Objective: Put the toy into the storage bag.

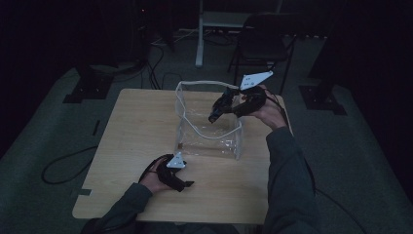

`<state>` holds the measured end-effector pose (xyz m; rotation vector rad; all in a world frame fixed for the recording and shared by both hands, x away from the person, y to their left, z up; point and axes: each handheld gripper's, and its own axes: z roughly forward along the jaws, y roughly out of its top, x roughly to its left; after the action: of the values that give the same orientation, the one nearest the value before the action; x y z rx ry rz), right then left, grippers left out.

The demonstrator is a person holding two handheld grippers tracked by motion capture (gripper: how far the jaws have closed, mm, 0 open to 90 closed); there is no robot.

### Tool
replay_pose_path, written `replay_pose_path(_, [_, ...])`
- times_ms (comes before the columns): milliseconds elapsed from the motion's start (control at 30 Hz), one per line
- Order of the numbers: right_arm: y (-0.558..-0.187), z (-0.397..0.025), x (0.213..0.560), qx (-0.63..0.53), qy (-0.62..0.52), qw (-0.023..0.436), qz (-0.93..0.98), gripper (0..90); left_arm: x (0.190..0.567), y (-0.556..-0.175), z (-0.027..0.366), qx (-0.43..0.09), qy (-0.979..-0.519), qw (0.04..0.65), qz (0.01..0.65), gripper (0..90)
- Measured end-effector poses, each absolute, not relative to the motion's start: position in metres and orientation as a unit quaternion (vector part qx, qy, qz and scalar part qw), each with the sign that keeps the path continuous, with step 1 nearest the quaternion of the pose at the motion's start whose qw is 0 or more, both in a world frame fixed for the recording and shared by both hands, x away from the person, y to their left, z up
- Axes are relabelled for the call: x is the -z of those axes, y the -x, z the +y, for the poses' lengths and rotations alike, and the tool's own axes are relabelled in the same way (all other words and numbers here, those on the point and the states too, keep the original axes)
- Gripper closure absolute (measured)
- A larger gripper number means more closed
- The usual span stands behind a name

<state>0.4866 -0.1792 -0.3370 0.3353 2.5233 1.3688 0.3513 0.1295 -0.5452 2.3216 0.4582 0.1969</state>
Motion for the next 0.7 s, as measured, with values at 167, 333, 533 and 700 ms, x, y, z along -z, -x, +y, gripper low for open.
replay_pose_path(167, [-0.496, -0.181, 0.343, -0.452, -0.127, 0.123, 0.874, 25.6, 0.545, -0.351, 0.130, -0.076, -0.906, 0.375, 0.180, 14.5])
replay_pose_path(333, [-0.500, -0.187, 0.347, -0.423, -0.139, 0.128, 0.886, 25.6, 0.545, -0.352, 0.130, -0.077, -0.906, 0.375, 0.181, 14.5])
replay_pose_path(533, [-0.496, -0.202, 0.344, -0.404, -0.146, 0.141, 0.892, 25.6, 0.545, -0.351, 0.130, -0.078, -0.905, 0.376, 0.182, 14.5])
replay_pose_path(700, [-0.493, -0.221, 0.342, -0.386, -0.159, 0.142, 0.897, 25.6, 0.545, -0.352, 0.130, -0.076, -0.906, 0.376, 0.182, 14.5])
